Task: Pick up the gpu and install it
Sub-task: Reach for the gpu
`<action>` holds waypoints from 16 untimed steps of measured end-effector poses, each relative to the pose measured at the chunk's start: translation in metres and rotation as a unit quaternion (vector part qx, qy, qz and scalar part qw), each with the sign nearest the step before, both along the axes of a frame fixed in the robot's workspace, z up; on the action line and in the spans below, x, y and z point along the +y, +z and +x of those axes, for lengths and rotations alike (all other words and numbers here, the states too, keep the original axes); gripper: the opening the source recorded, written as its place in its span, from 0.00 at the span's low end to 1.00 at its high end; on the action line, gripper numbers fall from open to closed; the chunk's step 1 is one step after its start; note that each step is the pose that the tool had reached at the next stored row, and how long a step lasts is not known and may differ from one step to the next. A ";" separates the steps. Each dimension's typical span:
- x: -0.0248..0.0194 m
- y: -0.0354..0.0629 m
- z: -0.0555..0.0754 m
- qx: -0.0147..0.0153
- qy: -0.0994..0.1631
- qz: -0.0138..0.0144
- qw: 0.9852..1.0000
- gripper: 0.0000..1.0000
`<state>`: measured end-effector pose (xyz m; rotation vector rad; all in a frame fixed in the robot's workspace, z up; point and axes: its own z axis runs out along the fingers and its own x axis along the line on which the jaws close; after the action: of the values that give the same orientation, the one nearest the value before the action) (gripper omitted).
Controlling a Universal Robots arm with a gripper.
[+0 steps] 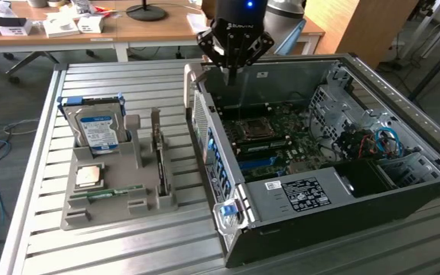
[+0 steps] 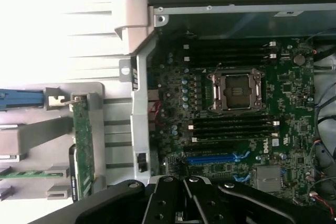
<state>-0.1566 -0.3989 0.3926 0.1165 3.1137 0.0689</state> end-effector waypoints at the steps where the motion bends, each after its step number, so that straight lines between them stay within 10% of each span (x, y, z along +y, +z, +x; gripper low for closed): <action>1: 0.0000 0.0000 -0.002 0.000 0.000 0.000 1.000 0.11; 16: 0.0002 -0.0006 -0.030 0.000 0.000 0.000 1.000 0.11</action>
<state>-0.1863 -0.3987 0.3920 0.1167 3.1136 0.0689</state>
